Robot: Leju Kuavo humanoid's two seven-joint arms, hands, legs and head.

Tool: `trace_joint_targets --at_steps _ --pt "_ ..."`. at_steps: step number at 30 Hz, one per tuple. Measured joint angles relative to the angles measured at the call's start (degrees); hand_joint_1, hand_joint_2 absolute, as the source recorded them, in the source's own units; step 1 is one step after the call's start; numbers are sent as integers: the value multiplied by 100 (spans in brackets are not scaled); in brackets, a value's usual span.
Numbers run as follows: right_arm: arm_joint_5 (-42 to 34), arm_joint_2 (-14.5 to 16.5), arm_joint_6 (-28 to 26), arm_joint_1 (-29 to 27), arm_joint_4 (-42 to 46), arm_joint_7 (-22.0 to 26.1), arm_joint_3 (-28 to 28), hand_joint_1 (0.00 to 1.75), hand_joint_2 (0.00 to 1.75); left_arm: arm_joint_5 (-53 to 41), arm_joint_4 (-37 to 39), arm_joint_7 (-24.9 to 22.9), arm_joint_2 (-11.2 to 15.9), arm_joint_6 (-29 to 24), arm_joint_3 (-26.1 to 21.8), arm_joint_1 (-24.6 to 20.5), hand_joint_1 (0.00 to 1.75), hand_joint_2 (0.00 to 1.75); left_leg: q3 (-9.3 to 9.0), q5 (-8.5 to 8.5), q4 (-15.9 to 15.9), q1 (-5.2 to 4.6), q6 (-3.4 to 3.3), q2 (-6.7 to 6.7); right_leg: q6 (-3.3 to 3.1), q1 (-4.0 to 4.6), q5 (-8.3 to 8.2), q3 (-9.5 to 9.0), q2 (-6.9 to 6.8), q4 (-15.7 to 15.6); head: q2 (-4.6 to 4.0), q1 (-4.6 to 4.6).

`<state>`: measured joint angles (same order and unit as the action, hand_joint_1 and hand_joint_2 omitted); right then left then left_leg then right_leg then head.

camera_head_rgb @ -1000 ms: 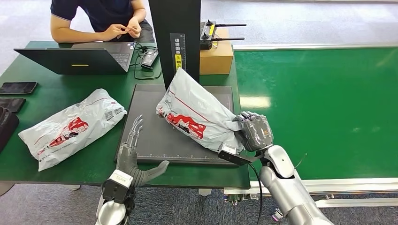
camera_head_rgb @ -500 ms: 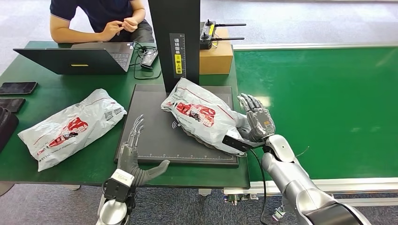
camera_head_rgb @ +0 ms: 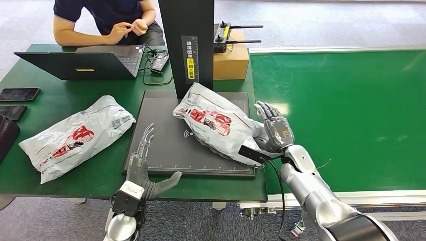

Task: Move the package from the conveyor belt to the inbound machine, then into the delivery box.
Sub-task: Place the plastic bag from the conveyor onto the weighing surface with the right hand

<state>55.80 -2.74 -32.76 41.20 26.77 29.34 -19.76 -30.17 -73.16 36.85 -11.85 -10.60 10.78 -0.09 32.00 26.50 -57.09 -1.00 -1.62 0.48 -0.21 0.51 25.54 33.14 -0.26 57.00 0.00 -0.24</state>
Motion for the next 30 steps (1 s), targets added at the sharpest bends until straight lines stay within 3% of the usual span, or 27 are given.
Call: trace_joint_targets --at_steps 1,4,5,7,13,30 --pt "-54 6 65 2 -6 48 0 11 175 -2 0 -9 -7 1 0 1 0 175 0 0 0 0 0 0 0 0 0 0 0 0 0 0" --pt "-251 24 334 16 -17 219 0 132 175 -8 0 -32 -14 3 1 2 0 175 -2 0 0 0 0 3 -1 1 0 0 3 0 0 0" --pt "-316 29 430 18 -18 275 0 164 175 -9 -1 -36 -14 5 2 2 0 175 -2 0 0 1 0 4 -1 1 -1 0 5 0 0 -1" --pt "-457 44 613 10 -15 407 -3 174 175 -11 -2 -42 -18 9 2 5 0 175 -2 0 0 1 0 5 -2 1 -1 0 6 0 0 -1" --pt "-770 119 912 -110 84 722 -109 175 175 -15 -10 -52 -26 17 2 69 0 175 -1 -1 0 1 1 4 -2 2 -1 1 4 2 0 -1" --pt "-913 286 1048 -267 459 850 -578 175 175 -17 -11 -52 -26 84 -79 82 0 175 1 -1 0 1 1 3 -2 0 0 3 3 1 0 0"
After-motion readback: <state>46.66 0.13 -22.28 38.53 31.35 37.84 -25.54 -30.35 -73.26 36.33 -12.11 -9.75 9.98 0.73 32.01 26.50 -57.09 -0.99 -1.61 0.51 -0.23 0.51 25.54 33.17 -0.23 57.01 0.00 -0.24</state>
